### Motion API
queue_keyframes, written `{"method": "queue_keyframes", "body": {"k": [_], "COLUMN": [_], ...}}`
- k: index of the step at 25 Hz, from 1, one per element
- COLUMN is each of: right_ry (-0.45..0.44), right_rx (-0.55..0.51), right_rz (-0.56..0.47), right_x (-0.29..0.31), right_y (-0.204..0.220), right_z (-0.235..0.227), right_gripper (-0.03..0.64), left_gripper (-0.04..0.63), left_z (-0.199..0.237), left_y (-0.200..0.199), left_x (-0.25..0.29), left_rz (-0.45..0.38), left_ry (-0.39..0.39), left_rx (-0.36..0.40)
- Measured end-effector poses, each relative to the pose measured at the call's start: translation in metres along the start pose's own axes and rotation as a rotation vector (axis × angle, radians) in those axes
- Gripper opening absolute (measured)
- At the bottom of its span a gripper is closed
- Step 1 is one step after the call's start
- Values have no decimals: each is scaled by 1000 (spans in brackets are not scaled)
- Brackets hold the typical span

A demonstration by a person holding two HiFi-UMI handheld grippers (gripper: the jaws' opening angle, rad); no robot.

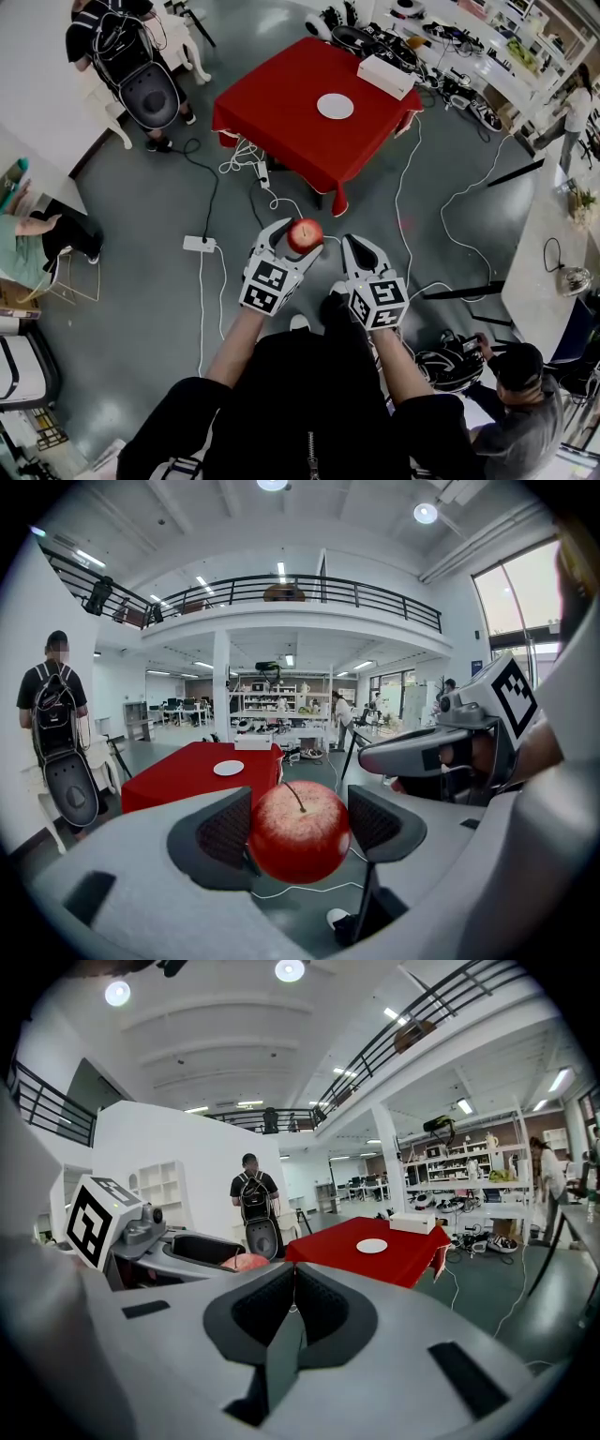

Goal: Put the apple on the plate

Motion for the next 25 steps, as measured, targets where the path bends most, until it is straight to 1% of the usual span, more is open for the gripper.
{"method": "queue_keyframes", "body": {"k": [5, 13, 25], "right_ry": [2, -3, -47], "right_rx": [5, 11, 13], "right_rz": [7, 22, 37], "right_x": [14, 55, 116], "right_y": [1, -16, -61], "right_z": [-13, -45, -129], "right_gripper": [12, 12, 12], "left_gripper": [324, 324, 324], "left_z": [8, 39, 76], "left_y": [-3, -20, -76], "left_x": [16, 57, 144], "left_rz": [7, 23, 40], "left_ry": [2, 4, -36], "left_rx": [-1, -12, -25]}}
Point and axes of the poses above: the fingertips, and each gripper's own axes: x forward along the fingers, z to its left, y out of its underside, the point moved 10 cm from there along -x, backward along the fingers, and after that the axes turned 11 degrees about y, right-handed, at the moved point
